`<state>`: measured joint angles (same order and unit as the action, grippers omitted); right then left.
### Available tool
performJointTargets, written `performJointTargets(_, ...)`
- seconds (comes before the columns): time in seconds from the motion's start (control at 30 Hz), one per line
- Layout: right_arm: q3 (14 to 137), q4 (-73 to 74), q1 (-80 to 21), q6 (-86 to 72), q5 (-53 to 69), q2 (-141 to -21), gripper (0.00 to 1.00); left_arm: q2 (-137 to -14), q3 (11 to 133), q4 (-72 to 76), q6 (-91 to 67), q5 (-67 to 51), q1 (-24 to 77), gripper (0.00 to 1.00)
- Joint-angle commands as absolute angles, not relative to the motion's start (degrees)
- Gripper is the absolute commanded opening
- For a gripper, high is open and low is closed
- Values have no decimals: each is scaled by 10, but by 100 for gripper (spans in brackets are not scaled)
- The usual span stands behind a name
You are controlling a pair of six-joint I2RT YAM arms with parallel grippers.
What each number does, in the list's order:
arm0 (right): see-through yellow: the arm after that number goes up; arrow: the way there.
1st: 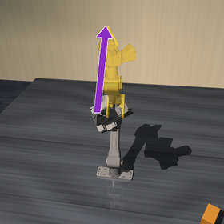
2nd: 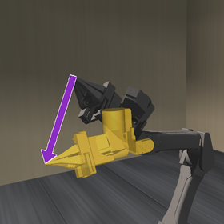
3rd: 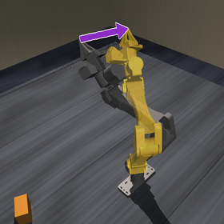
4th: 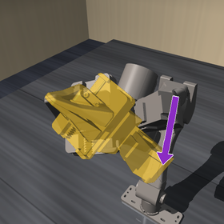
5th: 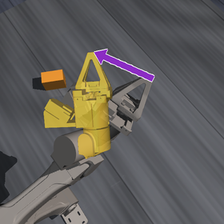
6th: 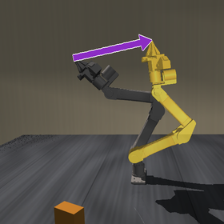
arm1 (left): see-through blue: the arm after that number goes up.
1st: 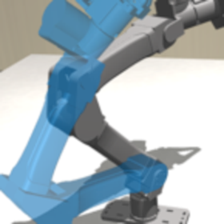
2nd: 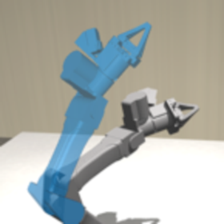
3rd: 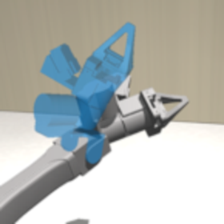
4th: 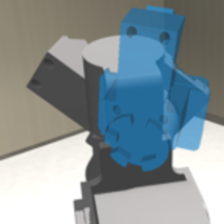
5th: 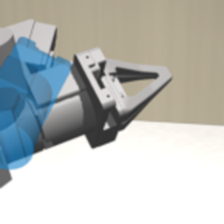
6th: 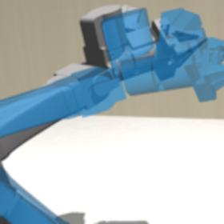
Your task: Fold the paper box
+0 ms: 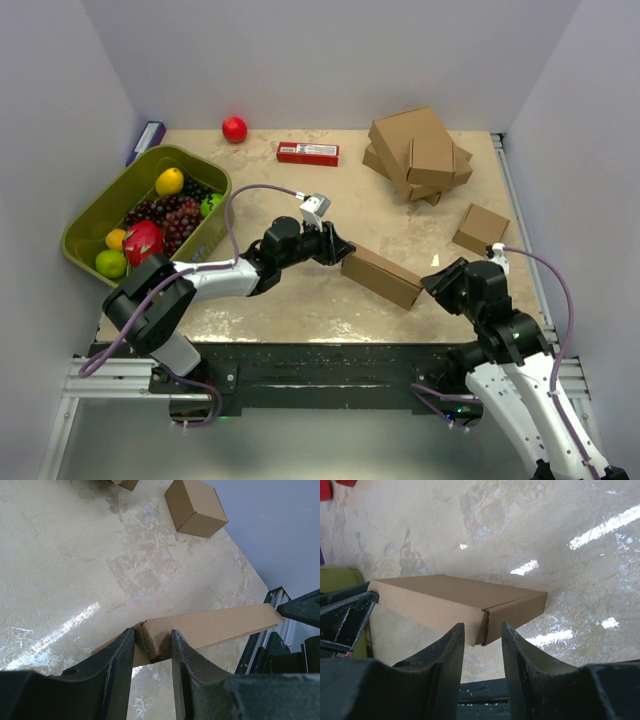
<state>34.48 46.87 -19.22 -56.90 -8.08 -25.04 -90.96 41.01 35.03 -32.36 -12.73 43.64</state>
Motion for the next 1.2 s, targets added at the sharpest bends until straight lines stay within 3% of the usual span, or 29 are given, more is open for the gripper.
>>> performJointTargets(0.0,345,472,-193,-562,-63,-243,37,-932,398,236,-290,-92,439,38)
performJointTargets(0.53,320,479,-192,-562,-67,-237,34,-931,402,230,-287,-89,440,37)
performJointTargets(1.17,281,537,-192,-537,-36,-280,17,-919,391,228,-281,-82,441,36)
